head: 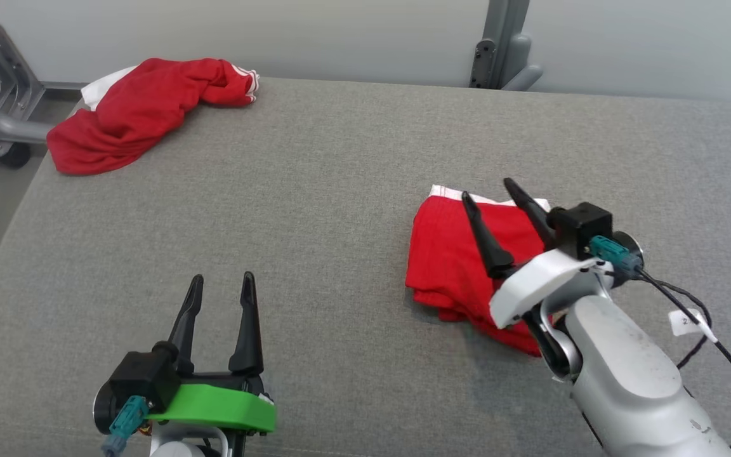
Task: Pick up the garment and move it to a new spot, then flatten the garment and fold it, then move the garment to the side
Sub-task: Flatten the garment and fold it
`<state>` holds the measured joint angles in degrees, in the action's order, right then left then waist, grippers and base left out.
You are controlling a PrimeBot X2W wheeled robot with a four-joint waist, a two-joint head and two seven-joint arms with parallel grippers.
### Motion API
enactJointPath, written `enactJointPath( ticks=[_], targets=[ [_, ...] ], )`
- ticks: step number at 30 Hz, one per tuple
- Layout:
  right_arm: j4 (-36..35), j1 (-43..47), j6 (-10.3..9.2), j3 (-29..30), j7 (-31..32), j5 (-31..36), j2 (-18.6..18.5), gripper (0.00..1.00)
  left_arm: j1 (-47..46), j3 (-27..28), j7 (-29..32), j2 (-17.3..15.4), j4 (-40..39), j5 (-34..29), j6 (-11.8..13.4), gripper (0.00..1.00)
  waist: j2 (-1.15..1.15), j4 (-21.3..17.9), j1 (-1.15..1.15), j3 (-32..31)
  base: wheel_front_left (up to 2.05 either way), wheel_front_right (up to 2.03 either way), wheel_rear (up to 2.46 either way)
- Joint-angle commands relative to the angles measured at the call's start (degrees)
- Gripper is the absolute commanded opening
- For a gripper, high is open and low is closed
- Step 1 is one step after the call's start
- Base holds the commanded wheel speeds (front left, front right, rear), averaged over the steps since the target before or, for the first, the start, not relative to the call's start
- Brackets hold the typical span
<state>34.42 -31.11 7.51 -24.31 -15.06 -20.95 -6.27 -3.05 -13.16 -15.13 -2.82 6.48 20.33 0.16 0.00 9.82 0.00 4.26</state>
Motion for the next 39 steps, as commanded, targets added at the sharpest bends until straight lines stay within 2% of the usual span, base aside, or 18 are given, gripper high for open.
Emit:
enactJointPath(
  ticks=[1, 4, 5, 8, 12, 21, 25, 39],
  targets=[
    [-2.46, 2.92, -0.04, 3.86, -0.16, 2.56, -0.15, 1.0, -0.62, 0.7, -0.03, -0.13, 0.37, -0.81, -0.03, 1.0, 0.0, -2.28, 0.0, -1.77, 0.0, 0.0, 0.0],
    [-6.66, 7.13, -0.04, 10.94, -0.16, 5.53, 0.67, 1.0, -0.48, 1.38, -0.02, -0.14, 0.84, -1.23, 0.04, 1.0, 0.0, -3.48, 0.0, -3.02, 0.0, 0.0, 0.0],
    [-6.66, 7.13, -0.04, 10.94, -0.16, 5.53, 0.67, 1.0, -0.48, 1.38, -0.02, -0.14, 0.84, -1.23, 0.04, 1.0, 0.0, -3.48, 0.0, -3.02, 0.0, 0.0, 0.0],
    [-11.04, 11.85, -0.04, 17.05, -0.16, 7.27, 1.56, 1.0, 0.39, 2.27, -0.02, -0.14, 1.1, -1.19, 0.16, 1.0, 0.0, -4.73, 0.0, -3.96, 0.0, 0.0, 0.0],
    [-17.61, 18.11, -0.03, 21.94, -0.16, 8.15, 2.68, 1.0, 1.59, 3.65, -0.02, -0.14, 0.73, -1.37, 0.28, 1.0, 0.0, -6.68, 0.0, -4.19, 0.0, 0.0, 0.0],
    [-25.57, 26.33, -0.04, 22.94, -0.16, 9.73, 3.2, 1.0, 3.22, 4.34, -0.02, -0.14, 1.64, -1.93, 0.81, 1.0, 0.0, -8.3, 0.0, -4.41, 0.0, 0.0, 0.0],
    [-28.02, 28.98, -0.04, 23.86, -0.16, 7.59, 3.35, 1.0, 4.1, 4.74, -0.02, -0.14, 2.29, -2.79, 0.79, 1.0, 0.0, -8.31, 0.0, -4.79, 0.0, 0.0, 0.0],
    [-28.11, 30.37, -0.04, 22.77, -0.16, 6.82, 3.35, 1.0, 4.19, 4.98, -0.02, -0.14, 3.41, -3.43, 0.46, 1.0, 0.0, -8.36, 0.0, -4.69, 0.0, 0.0, 0.0]
  ],
)
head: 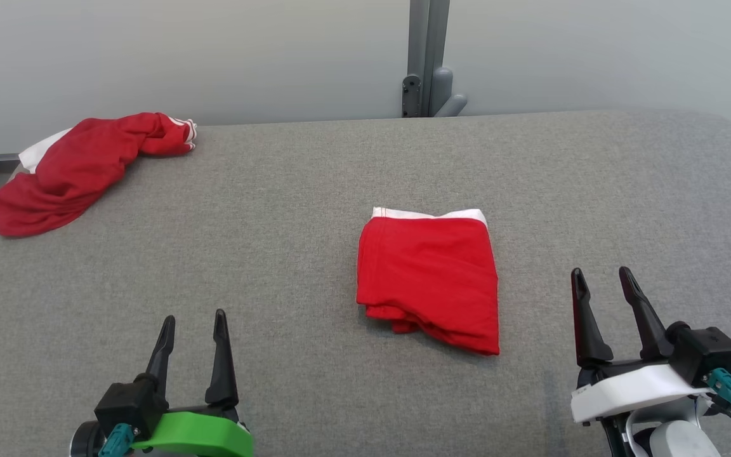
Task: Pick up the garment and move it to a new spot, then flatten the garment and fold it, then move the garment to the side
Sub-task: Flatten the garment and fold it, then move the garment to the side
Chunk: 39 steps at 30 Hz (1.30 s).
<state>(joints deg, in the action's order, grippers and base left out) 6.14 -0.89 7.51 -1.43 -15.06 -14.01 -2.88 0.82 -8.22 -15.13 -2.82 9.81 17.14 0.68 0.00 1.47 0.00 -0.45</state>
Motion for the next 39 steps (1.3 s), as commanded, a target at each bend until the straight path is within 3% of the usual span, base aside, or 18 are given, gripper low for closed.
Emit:
enactJointPath(
  ticks=[1, 19, 24, 33, 39],
  targets=[
    [0.22, 0.06, -0.04, -0.19, -0.16, -0.15, -0.03, 1.0, 0.3, 0.01, -0.02, -0.14, 0.13, -0.24, -0.02, 1.0, 0.0, -0.02, 0.0, 0.03, 0.0, 0.0, 0.0],
    [0.78, -0.43, -0.04, -0.12, -0.16, -0.69, -0.03, 1.0, -0.46, -0.16, -0.02, -0.14, 0.38, -0.49, 0.07, 1.0, 0.0, 0.29, 0.0, 0.31, 0.0, 0.0, 0.0],
    [4.22, -0.66, -0.03, 0.76, 0.31, -1.25, -0.01, 1.0, -1.05, -0.58, -0.02, -0.14, 0.51, -0.58, 0.2, 1.0, 0.0, 1.16, 0.0, 0.45, 0.0, 0.0, 0.0],
    [12.3, -7.9, -0.02, 1.27, 10.64, -2.94, -0.07, 1.0, -1.92, -0.64, -0.02, -0.14, 0.22, -0.19, 0.55, 1.0, 0.0, 4.08, 0.0, 1.96, 0.0, 0.0, 0.0],
    [17.33, -14.78, -0.02, -0.88, 21.0, -8.41, -3.63, 1.0, -2.91, -1.33, -0.02, -0.14, 0.03, 0.32, 0.7, 1.0, 0.0, 6.54, 0.0, 4.19, 0.0, 0.0, 0.0]
  ],
)
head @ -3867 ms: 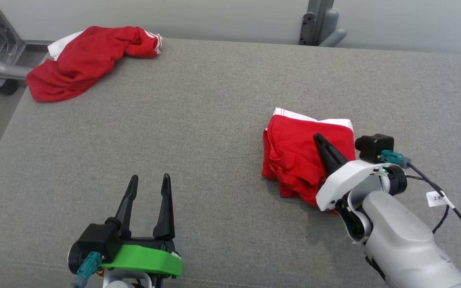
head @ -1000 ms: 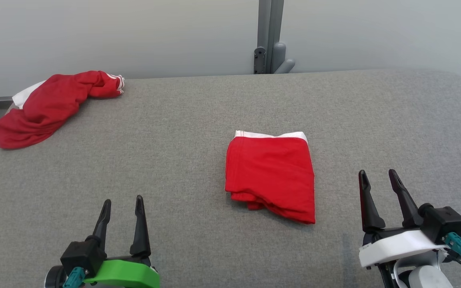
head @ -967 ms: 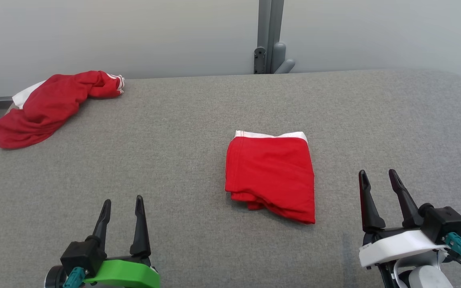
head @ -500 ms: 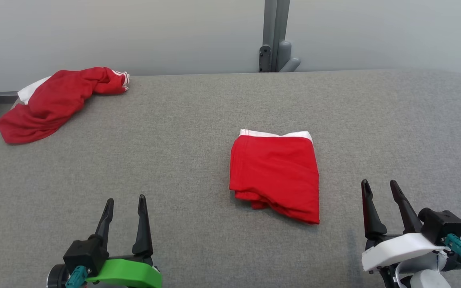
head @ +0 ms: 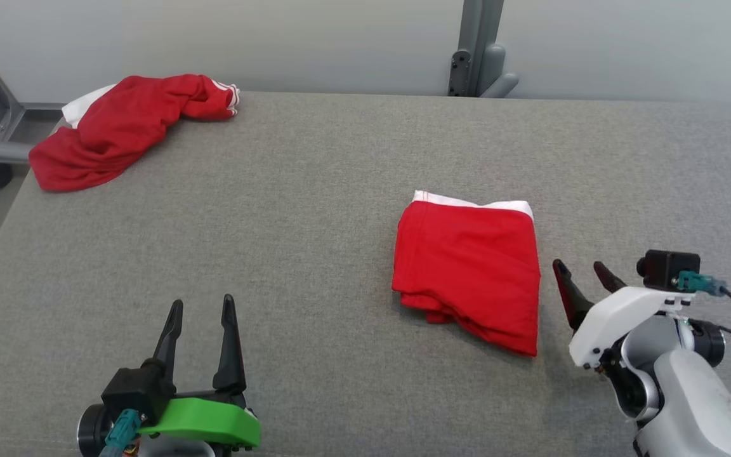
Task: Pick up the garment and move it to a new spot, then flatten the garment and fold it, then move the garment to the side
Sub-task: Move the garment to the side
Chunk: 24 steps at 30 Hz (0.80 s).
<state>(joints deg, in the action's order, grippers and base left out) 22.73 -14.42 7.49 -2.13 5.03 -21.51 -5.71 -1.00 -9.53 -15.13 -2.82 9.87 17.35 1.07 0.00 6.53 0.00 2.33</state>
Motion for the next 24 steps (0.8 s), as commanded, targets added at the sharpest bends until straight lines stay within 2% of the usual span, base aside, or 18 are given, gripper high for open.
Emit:
enactJointPath(
  ticks=[1, 8, 17, 18, 19, 20, 22, 23, 24],
  targets=[
    [1.64, -2.23, 0.01, -0.47, 2.09, -1.61, -1.67, 1.0, -1.29, -0.28, -0.02, -0.14, -0.05, 0.22, 0.34, 1.0, 0.0, 1.99, 0.0, 1.83, 0.0, 0.0, 0.0],
    [10.13, -8.61, 0.0, -4.06, 10.57, -7.88, -6.05, 1.0, -2.31, -1.34, -0.02, -0.13, 0.2, 0.86, 0.5, 1.0, 0.0, 5.26, 0.0, 4.15, 0.0, 0.0, 0.0],
    [16.65, -11.6, 0.0, -6.73, 12.66, -12.6, -6.6, 1.0, -2.18, -2.42, -0.02, -0.14, 0.48, 1.12, 0.89, 1.0, 0.0, 7.06, 0.0, 4.52, 0.0, 0.0, 0.0],
    [17.06, -11.86, 0.0, -7.12, 12.68, -13.13, -6.79, 0.96, -2.11, -2.48, -0.03, -0.14, 0.42, 1.12, 0.91, 1.0, 0.0, 7.15, 0.0, 4.54, 0.0, 0.0, 0.0],
    [17.44, -12.04, 0.0, -7.52, 12.53, -13.63, -7.04, 0.8, -2.03, -2.5, -0.02, -0.14, 0.37, 1.11, 0.92, 1.0, 0.0, 7.19, 0.0, 4.57, 0.0, 0.0, 0.0],
    [17.84, -12.19, 0.0, -7.95, 12.37, -13.98, -7.19, 0.48, -1.92, -2.51, -0.02, -0.14, 0.35, 1.1, 0.89, 1.0, 0.0, 7.19, 0.0, 4.59, 0.0, 0.0, 0.0],
    [18.17, -12.81, 0.0, -9.46, 12.2, -14.39, -7.5, 0.33, -1.81, -2.6, -0.02, -0.13, 0.3, 1.05, 0.97, 1.0, 0.0, 7.08, 0.0, 4.7, 0.0, 0.0, 0.0],
    [18.22, -13.16, 0.0, -10.2, 11.92, -14.51, -7.78, 0.19, -1.81, -2.59, -0.03, -0.13, 0.25, 0.91, 1.0, 1.0, 0.0, 6.93, 0.0, 4.82, 0.0, 0.0, 0.0],
    [18.28, -13.5, 0.0, -10.86, 11.53, -14.79, -8.05, 0.11, -1.88, -2.65, -0.02, -0.13, 0.14, 0.81, 1.0, 1.0, 0.0, 6.73, 0.0, 4.99, 0.0, 0.0, 0.0]
  ],
)
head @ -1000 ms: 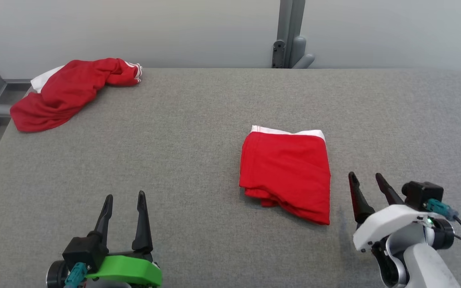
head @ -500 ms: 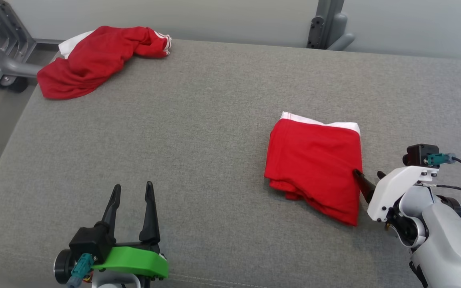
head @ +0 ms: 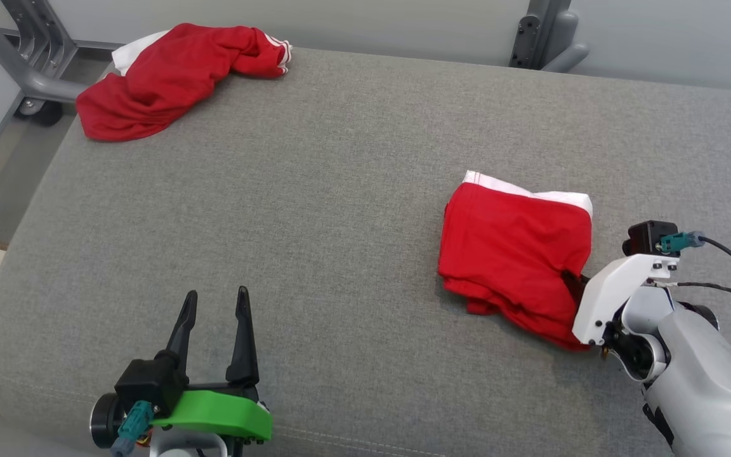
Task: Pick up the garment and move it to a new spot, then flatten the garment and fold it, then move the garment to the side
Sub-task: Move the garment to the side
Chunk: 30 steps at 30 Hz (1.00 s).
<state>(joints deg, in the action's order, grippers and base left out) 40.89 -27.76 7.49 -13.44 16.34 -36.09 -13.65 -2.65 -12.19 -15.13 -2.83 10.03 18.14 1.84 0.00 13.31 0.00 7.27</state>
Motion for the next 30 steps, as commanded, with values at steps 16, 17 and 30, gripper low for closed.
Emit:
enactJointPath(
  ticks=[16, 17, 30],
  targets=[
    [-0.83, -9.73, -0.01, -7.05, -6.21, -0.09, -9.0, 0.0, -4.07, -0.83, -0.02, -0.14, -2.71, -3.88, -1.18, 1.0, 0.0, -11.52, 0.0, 7.03, 0.0, 0.0, 0.0],
    [-0.77, -10.38, -0.01, -7.2, -6.36, -0.19, -9.52, 0.0, -4.4, -1.09, -0.02, -0.14, -2.7, -4.16, -1.19, 1.0, 0.0, -12.72, 0.0, 7.62, 0.0, 0.0, 0.0],
    [2.01, -16.95, -0.01, -9.06, -9.93, -0.65, -11.4, 0.0, -9.5, -2.1, -0.02, -2.52, -1.98, -8.42, -2.92, 1.0, 0.0, -25.69, 0.0, 15.07, 0.0, 0.0, 0.0]
  ],
)
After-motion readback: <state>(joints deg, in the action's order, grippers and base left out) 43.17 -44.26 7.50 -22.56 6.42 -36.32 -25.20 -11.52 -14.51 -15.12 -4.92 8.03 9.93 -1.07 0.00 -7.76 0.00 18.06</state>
